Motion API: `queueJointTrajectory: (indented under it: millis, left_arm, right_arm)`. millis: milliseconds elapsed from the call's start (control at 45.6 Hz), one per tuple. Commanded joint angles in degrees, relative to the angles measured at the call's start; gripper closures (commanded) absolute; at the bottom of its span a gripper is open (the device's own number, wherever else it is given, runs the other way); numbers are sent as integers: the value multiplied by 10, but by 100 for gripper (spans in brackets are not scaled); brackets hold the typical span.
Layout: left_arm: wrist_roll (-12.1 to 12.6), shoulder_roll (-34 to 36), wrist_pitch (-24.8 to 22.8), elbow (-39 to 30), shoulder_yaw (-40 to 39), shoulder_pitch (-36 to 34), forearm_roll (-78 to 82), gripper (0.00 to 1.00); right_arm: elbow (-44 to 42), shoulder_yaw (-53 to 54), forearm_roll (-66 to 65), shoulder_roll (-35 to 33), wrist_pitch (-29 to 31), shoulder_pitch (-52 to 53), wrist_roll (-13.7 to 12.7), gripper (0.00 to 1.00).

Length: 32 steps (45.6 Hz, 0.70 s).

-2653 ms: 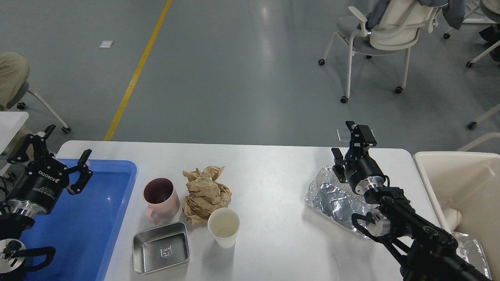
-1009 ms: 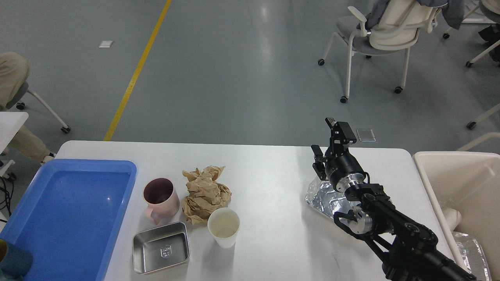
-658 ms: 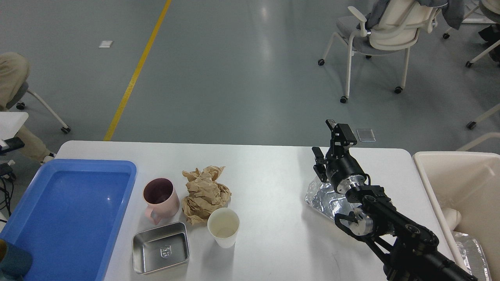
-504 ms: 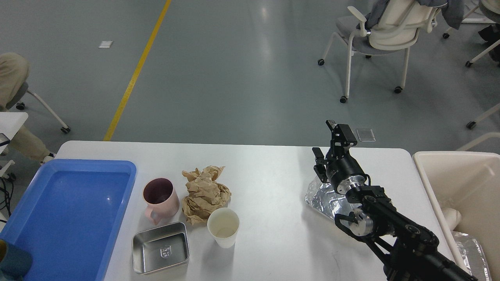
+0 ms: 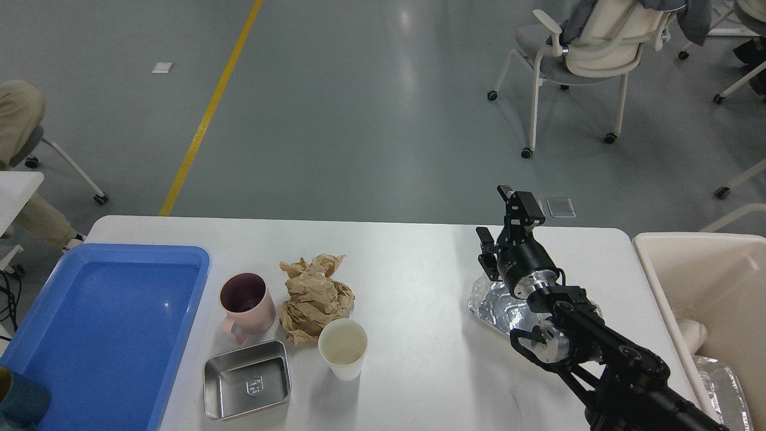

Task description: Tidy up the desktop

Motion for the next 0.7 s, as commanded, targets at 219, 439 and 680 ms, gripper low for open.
queueJointTrajectory:
  millis: [219, 439, 680]
  left_arm:
    - [3, -1, -78, 2, 94, -152, 183, 3]
    - [2, -19, -84, 4, 262, -319, 308, 3]
    - [-4, -91, -79, 34, 438, -510, 412, 3]
  right_arm:
    - [1, 1, 0, 24, 0, 5, 0, 0]
    - [6, 0, 0, 37, 0, 9, 0, 0]
    - [9, 1, 0, 39, 3, 9, 0, 0]
